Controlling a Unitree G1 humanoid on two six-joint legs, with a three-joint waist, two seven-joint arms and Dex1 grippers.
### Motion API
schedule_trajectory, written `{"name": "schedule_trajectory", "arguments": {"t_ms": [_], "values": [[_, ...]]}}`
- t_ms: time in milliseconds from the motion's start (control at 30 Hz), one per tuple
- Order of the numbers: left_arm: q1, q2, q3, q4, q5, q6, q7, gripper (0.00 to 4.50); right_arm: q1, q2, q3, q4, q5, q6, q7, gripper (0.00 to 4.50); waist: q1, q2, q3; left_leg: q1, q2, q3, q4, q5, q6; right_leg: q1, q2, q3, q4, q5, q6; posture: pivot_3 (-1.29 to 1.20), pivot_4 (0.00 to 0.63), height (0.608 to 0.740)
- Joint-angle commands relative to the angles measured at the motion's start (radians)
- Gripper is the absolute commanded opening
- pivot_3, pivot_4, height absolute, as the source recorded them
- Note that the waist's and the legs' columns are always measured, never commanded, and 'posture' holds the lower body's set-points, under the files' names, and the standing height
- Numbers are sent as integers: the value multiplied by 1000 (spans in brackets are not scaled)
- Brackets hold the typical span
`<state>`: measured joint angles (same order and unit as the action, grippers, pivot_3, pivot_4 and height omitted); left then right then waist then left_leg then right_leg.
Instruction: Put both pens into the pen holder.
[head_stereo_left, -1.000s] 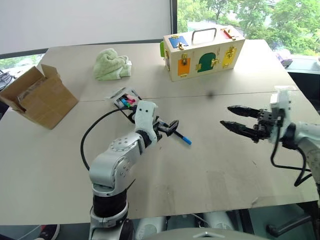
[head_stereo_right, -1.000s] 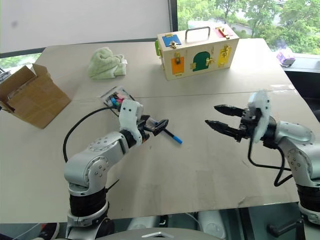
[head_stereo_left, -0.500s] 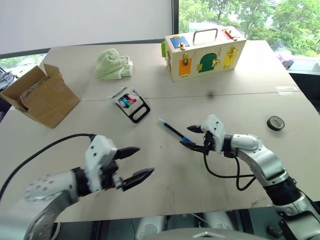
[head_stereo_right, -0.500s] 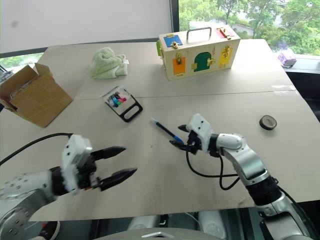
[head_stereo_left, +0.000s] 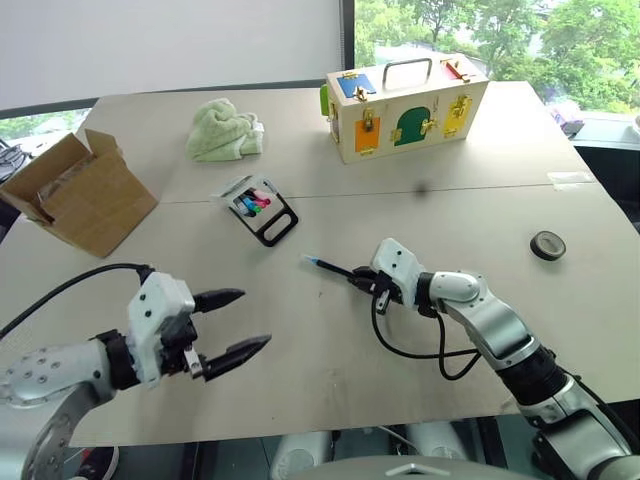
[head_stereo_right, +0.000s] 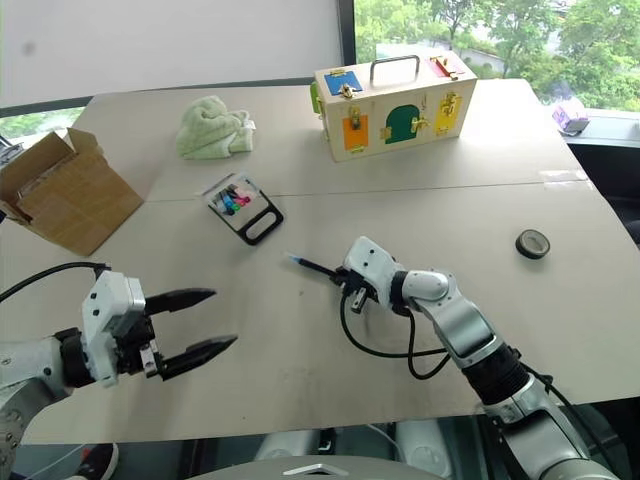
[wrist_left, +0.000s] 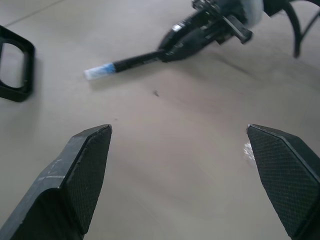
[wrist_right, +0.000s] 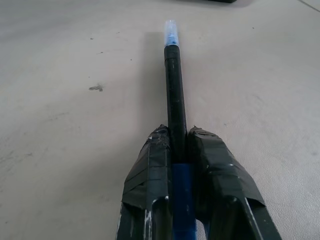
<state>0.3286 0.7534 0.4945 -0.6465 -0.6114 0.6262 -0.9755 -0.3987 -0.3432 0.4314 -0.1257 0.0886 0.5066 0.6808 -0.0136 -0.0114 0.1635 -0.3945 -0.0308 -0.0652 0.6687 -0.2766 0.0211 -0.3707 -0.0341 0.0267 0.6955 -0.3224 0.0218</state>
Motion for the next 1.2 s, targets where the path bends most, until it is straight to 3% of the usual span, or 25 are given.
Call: {"name": "schedule_trajectory", "arguments": {"t_ms": [33, 167, 267, 467, 733, 833, 967, 1000, 1033, 1100, 1167, 1200], "values": [[-69, -49, -39, 8, -80, 30, 70, 4500, 34, -3, -67, -28, 6, 52, -44, 23, 3, 0, 0, 0, 0, 0, 0, 0, 0, 0, 0, 0, 0, 0, 0, 0, 150, 740], [-305, -263, -134, 31, -289, 146, 329, 4500, 61, 95, -213, -118, 173, 27, -50, 23, 10, -1, 0, -2, -1, -2, 2, 0, 0, 0, -1, -2, 1, 0, 0, 0, 150, 740], [-393, -418, -170, 82, -388, 174, 470, 4500, 74, 169, -278, -192, 261, -26, -53, 23, -8, -3, 0, -3, -1, -3, 3, 1, -1, 0, 0, -3, 2, 1, 1, 0, 150, 740], [-489, -523, -234, 199, -397, 155, 559, 4500, 110, 184, -268, -248, 302, -186, 23, 23, -25, -3, 0, -3, 0, -1, 1, 2, -4, -1, 2, -1, 1, 0, 1, 0, 150, 740], [-604, -655, -300, 270, -403, 97, 584, 4500, 124, 166, -248, -244, 310, -228, 47, 23, -20, -3, -1, -3, 0, 0, 3, 3, -4, 0, 1, -1, 1, 0, 1, 0, 150, 740], [-600, -660, -301, 268, -410, 87, 576, 3791, 125, 149, -238, -246, 322, -212, 60, 23, -23, -3, -1, -3, 0, 0, 2, 3, -4, -1, 2, 0, 1, 0, 1, 0, 150, 740], [-603, -652, -299, 268, -418, 77, 572, 1889, 119, 137, -242, -237, 329, -194, 57, 23, -21, -3, -1, -3, 0, 0, 2, 3, -4, -1, 2, 0, 1, 0, 1, 0, 150, 740], [-604, -649, -298, 266, -420, 76, 571, 1305, 116, 135, -244, -234, 332, -187, 56, 823, -21, -3, -1, -3, 0, 0, 2, 3, -4, -1, 2, 0, 1, 0, 1, 0, 150, 740], [-605, -644, -299, 265, -417, 72, 568, 900, 112, 134, -250, -229, 333, -181, 52, 1049, -20, -3, -1, -3, 0, 0, 2, 3, -4, -1, 2, 0, 1, 0, 1, 0, 150, 740], [-605, -634, -298, 267, -415, 64, 560, 1, 102, 127, -256, -221, 337, -162, 48, 1969, -21, -3, -1, -3, 0, 0, 2, 3, -4, -1, 2, 0, 1, 0, 1, 0, 150, 740], [-601, -620, -300, 269, -405, 51, 551, 0, 96, 124, -264, -212, 322, -158, 27, 2863, -20, -3, -1, -3, 0, 0, 2, 3, -4, -1, 2, 0, 1, 0, 1, 0, 150, 740], [-600, -613, -301, 267, -396, 44, 548, 0, 94, 121, -267, -209, 314, -150, 14, 3103, -20, -3, -1, -3, 0, 0, 2, 3, -4, -1, 2, 0, 1, 0, 1, 0, 150, 740]]}}
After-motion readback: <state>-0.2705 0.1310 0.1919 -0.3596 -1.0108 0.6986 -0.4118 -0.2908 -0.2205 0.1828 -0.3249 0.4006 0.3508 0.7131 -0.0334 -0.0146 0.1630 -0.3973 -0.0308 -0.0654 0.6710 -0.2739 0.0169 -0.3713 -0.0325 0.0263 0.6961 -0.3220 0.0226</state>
